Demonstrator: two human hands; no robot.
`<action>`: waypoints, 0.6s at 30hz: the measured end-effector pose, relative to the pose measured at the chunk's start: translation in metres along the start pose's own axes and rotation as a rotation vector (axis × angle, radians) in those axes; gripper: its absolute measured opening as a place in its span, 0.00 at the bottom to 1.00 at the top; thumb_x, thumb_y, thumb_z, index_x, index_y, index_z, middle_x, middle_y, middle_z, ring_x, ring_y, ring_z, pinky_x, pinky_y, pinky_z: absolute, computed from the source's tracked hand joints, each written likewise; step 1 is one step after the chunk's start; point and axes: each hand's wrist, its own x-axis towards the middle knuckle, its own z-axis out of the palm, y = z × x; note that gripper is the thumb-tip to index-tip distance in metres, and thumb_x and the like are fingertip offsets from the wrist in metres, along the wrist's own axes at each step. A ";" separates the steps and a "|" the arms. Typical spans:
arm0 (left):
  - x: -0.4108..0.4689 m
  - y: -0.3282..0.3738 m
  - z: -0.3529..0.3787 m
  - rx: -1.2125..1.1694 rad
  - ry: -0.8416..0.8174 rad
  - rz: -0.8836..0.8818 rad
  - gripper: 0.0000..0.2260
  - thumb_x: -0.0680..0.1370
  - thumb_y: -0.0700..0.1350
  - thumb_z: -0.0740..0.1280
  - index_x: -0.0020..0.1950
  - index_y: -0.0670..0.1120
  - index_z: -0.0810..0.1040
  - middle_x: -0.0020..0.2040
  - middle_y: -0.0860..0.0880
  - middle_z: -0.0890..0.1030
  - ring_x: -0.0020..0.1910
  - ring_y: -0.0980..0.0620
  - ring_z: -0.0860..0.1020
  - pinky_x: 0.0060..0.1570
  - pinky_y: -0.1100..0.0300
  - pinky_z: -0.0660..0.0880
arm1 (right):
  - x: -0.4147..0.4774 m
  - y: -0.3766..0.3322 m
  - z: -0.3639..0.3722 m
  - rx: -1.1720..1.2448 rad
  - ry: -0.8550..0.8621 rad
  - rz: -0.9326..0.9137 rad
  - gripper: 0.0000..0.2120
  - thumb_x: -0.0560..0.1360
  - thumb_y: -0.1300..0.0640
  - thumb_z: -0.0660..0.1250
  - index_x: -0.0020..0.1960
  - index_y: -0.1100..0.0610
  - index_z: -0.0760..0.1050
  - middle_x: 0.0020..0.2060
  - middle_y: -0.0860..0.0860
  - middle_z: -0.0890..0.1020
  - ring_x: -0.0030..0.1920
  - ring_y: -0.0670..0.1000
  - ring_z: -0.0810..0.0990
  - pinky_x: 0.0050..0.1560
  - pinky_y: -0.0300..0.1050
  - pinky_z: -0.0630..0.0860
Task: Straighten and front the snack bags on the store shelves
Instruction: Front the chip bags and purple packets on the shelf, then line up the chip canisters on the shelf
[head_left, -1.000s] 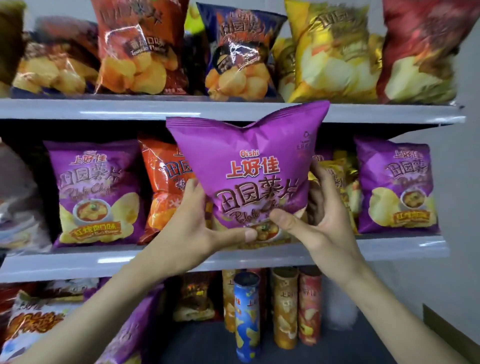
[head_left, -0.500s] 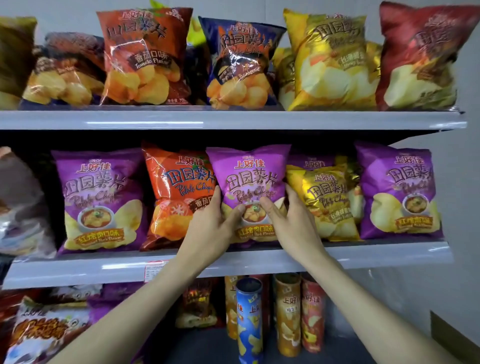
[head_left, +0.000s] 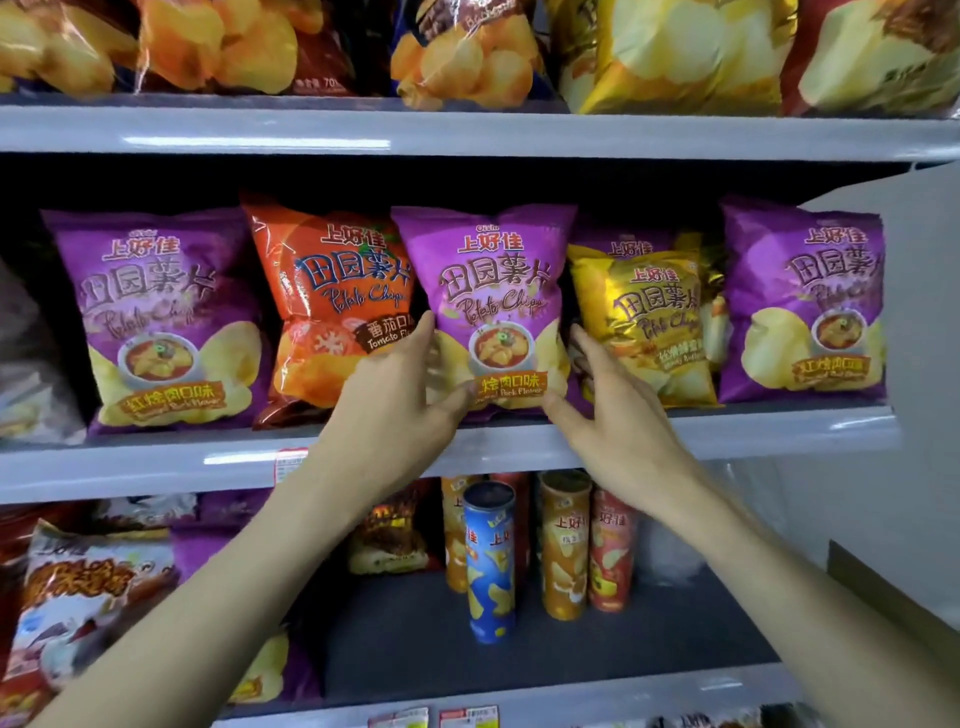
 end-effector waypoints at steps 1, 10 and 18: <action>-0.009 0.000 0.000 0.016 0.009 0.007 0.35 0.81 0.53 0.71 0.84 0.45 0.63 0.63 0.51 0.83 0.56 0.50 0.82 0.49 0.60 0.73 | -0.010 0.001 -0.002 -0.041 -0.004 -0.009 0.36 0.83 0.45 0.65 0.85 0.43 0.49 0.83 0.41 0.59 0.81 0.46 0.58 0.80 0.47 0.58; -0.094 0.003 0.020 0.043 -0.114 0.047 0.30 0.77 0.62 0.64 0.79 0.55 0.72 0.68 0.53 0.82 0.67 0.49 0.79 0.61 0.52 0.78 | -0.086 0.010 0.009 -0.185 -0.027 -0.143 0.32 0.83 0.42 0.61 0.83 0.48 0.58 0.80 0.43 0.63 0.77 0.35 0.56 0.71 0.21 0.44; -0.131 -0.038 0.087 0.186 -0.377 -0.167 0.29 0.76 0.66 0.59 0.75 0.58 0.72 0.65 0.53 0.81 0.62 0.44 0.81 0.55 0.48 0.80 | -0.146 0.070 0.054 -0.319 -0.214 -0.043 0.28 0.84 0.38 0.55 0.81 0.47 0.59 0.77 0.42 0.66 0.76 0.43 0.64 0.74 0.35 0.59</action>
